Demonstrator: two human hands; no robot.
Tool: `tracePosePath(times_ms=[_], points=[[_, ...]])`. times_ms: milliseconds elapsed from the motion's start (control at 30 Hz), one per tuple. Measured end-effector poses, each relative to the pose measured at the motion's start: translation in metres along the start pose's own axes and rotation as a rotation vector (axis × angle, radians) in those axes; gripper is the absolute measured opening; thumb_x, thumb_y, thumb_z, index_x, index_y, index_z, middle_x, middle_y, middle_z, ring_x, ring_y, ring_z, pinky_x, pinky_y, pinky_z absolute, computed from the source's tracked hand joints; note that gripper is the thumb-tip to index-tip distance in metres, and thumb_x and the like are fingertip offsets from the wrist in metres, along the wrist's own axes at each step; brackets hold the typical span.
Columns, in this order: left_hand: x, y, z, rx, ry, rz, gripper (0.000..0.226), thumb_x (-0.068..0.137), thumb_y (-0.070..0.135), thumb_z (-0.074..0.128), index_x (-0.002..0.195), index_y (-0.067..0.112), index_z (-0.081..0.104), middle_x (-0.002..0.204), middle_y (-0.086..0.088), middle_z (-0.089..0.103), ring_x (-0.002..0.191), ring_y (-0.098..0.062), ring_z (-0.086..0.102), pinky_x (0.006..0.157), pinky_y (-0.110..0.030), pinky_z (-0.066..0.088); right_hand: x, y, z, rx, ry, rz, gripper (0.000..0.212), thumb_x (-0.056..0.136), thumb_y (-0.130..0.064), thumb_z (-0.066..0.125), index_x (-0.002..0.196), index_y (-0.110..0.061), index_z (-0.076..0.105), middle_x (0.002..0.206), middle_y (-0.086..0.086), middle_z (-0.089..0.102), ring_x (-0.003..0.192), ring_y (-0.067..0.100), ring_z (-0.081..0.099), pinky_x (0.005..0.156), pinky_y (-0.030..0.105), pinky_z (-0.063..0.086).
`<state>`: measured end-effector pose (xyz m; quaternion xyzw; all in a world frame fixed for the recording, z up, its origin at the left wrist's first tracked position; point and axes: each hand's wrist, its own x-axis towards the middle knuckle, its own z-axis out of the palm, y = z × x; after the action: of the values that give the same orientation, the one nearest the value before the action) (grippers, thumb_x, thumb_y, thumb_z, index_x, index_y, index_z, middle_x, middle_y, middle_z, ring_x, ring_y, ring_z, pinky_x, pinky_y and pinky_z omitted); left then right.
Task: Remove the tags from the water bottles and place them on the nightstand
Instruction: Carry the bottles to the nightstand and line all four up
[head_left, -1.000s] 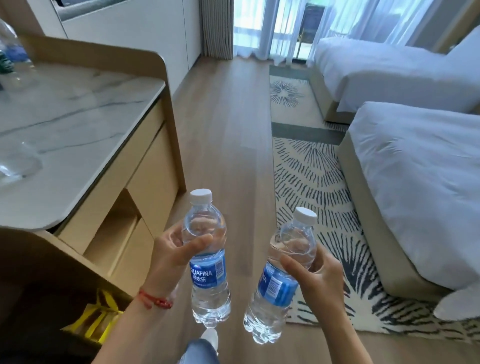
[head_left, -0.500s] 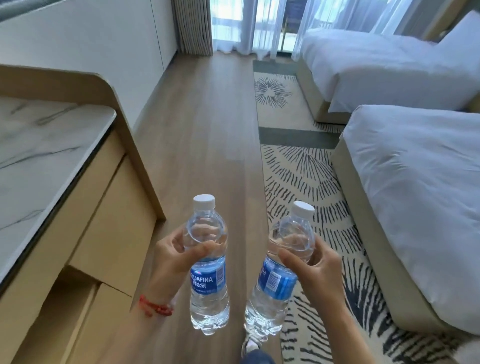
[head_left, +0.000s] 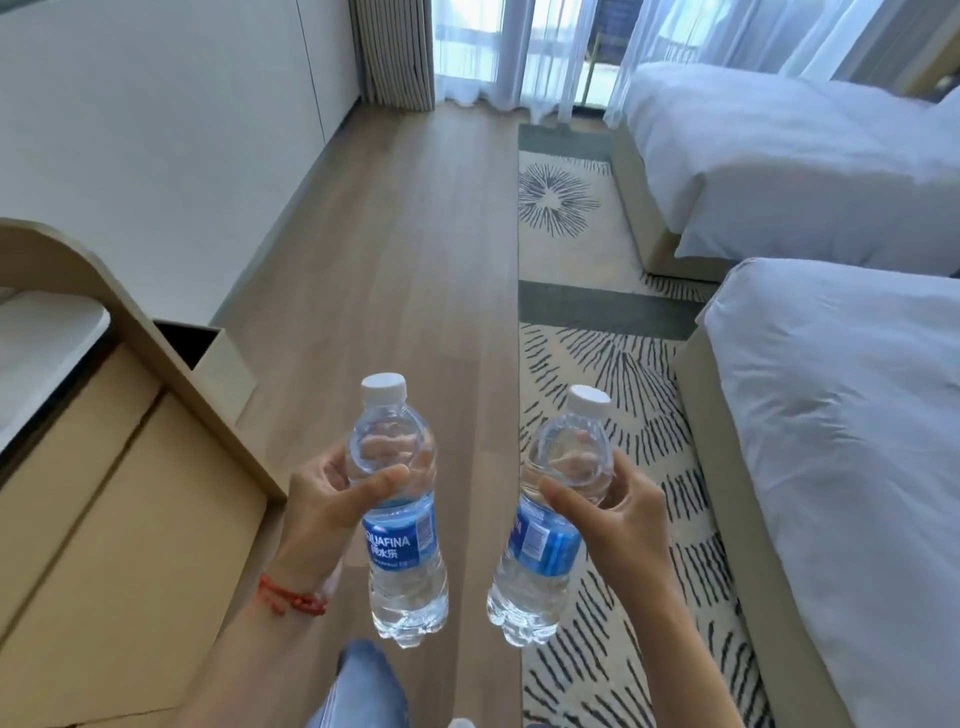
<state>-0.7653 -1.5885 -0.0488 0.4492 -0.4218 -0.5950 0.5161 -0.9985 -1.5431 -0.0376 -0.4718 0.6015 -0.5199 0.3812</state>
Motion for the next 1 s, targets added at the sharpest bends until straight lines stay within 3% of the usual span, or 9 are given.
tracePosePath(times_ms=[133,267,400,500,600,767,1000], points=[[0.083,0.0,-0.004,-0.014,0.006,-0.007,0.037,0.051,0.02,0.079,0.087,0.015,0.072,0.083,-0.005,0.075,0.075,-0.02,0.071,0.06,-0.023,0.054,0.081,0.01,0.021,0.004,-0.001,0.012,0.037,0.052,-0.04,0.079,0.083,-0.023,0.066,0.08,-0.004,0.074,0.07,0.012,0.07,0.06,0.017,0.053],[0.181,0.0,-0.012,0.021,0.027,-0.003,0.046,0.046,0.033,0.079,0.087,0.013,0.071,0.082,-0.006,0.075,0.075,-0.022,0.07,0.062,-0.025,0.055,0.171,0.018,0.05,-0.036,0.015,0.004,0.031,0.058,-0.031,0.083,0.083,-0.025,0.066,0.081,-0.006,0.074,0.071,0.012,0.07,0.063,0.021,0.055],[0.287,0.022,-0.019,0.06,-0.026,0.001,0.04,0.044,0.033,0.078,0.08,0.017,0.073,0.078,-0.002,0.075,0.071,-0.017,0.07,0.06,-0.02,0.054,0.27,0.01,0.086,-0.039,0.018,-0.006,0.032,0.059,-0.032,0.082,0.086,-0.029,0.066,0.084,-0.008,0.074,0.072,0.009,0.07,0.063,0.017,0.054],[0.361,0.047,-0.023,0.068,-0.071,0.006,0.04,0.042,0.033,0.079,0.08,0.021,0.074,0.079,-0.001,0.075,0.072,-0.016,0.07,0.059,-0.019,0.053,0.34,0.001,0.112,-0.036,0.034,-0.009,0.029,0.064,-0.024,0.083,0.086,-0.032,0.066,0.084,-0.007,0.074,0.074,0.011,0.071,0.063,0.02,0.056],[0.428,0.066,-0.02,0.09,-0.096,0.022,0.038,0.042,0.031,0.078,0.078,0.021,0.074,0.076,0.0,0.075,0.07,-0.014,0.07,0.058,-0.018,0.053,0.401,-0.006,0.13,-0.034,0.045,-0.004,0.029,0.062,-0.029,0.082,0.085,-0.028,0.065,0.083,-0.008,0.074,0.073,0.011,0.07,0.064,0.023,0.057],[0.526,0.066,-0.005,0.085,-0.117,0.023,0.043,0.042,0.033,0.079,0.083,0.021,0.073,0.079,0.0,0.075,0.071,-0.014,0.07,0.059,-0.018,0.052,0.493,0.0,0.138,0.005,0.068,0.002,0.034,0.059,-0.033,0.079,0.089,-0.025,0.065,0.084,-0.009,0.074,0.073,0.01,0.071,0.062,0.016,0.053],[0.672,0.049,0.049,0.102,-0.146,0.016,0.04,0.043,0.032,0.078,0.081,0.023,0.074,0.078,0.001,0.075,0.07,-0.012,0.07,0.058,-0.017,0.052,0.644,0.024,0.118,0.013,0.131,-0.017,0.042,0.053,-0.046,0.083,0.087,-0.027,0.065,0.083,-0.008,0.074,0.073,0.011,0.07,0.063,0.02,0.055]])
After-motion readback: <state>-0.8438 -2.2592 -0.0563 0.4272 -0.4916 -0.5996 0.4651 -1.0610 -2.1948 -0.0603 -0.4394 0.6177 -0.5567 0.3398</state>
